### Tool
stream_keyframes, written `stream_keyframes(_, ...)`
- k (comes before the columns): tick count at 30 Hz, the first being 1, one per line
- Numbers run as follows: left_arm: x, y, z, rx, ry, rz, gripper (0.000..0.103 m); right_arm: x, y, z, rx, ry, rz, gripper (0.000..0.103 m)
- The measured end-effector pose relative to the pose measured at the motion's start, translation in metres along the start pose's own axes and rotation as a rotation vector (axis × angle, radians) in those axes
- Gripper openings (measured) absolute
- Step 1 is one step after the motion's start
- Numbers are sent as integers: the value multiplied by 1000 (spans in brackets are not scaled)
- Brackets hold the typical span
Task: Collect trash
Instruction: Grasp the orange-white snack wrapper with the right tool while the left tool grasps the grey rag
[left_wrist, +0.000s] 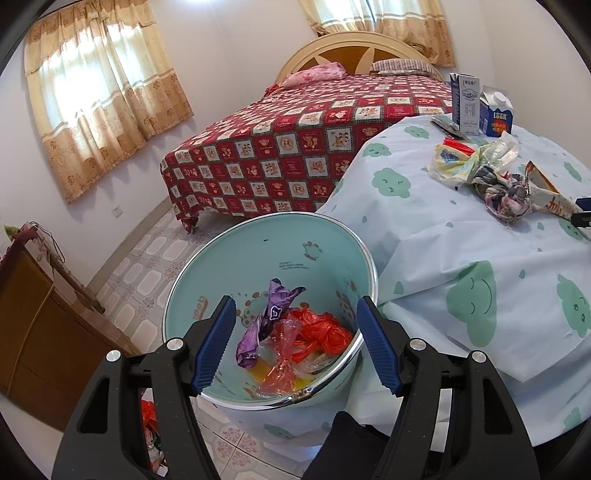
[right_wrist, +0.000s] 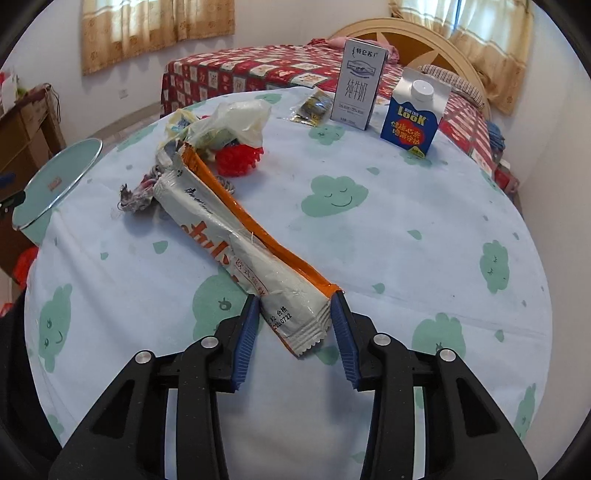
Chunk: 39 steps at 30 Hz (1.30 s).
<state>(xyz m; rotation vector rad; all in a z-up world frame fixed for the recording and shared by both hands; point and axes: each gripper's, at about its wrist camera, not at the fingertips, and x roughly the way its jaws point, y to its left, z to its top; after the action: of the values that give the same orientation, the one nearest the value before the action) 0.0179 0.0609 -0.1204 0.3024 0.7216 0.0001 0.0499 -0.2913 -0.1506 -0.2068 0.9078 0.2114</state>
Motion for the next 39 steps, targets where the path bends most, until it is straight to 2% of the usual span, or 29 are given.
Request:
stream_keyframes(3,-2,-3,2,0,-4,-6,67,-6,1,-5,18,-10,-1,28)
stream_keyframes(4,0,-3,3,0,-6,-8,67,-9,1,-8,32,-12,-1,23)
stream_keyframes(9,-2,-11,9,2,-17,-22,67,-18,-2,-17,72,-31,-4,22)
stream_keyframes(12,-2,-18,12,9,-21,-32,67,-15,-8,-14,96,-44,24,30)
stream_keyframes(14,-4,-22,14,14,-25,-38,67,-10,-8,-11,82,-31,29,42)
stream_keyframes(15,-4,-24,14,16,-27,-39,67,-5,-7,-9,67,-13,25,42)
stream_keyframes(16,-5,-26,15,19,-29,-40,67,-4,-7,-8,67,-9,31,40)
stream_keyframes(17,-5,-27,16,20,-30,-41,67,-4,-8,-6,74,-4,47,31)
stream_keyframes(20,-4,-30,21,10,-31,-47,67,-6,-4,-9,71,-11,54,20)
stream_keyframes(25,-7,-43,33,10,-48,-66,67,-31,-12,-23,156,-95,33,17)
stream_keyframes(32,-9,-96,62,26,-91,-145,67,-52,-53,-47,348,-153,-107,17)
stream_keyframes(35,-5,-125,76,35,-83,-199,67,-53,-61,-52,375,-169,-128,18)
stream_keyframes(39,10,-160,88,66,-60,-227,67,-52,-63,-53,393,-189,-134,18)
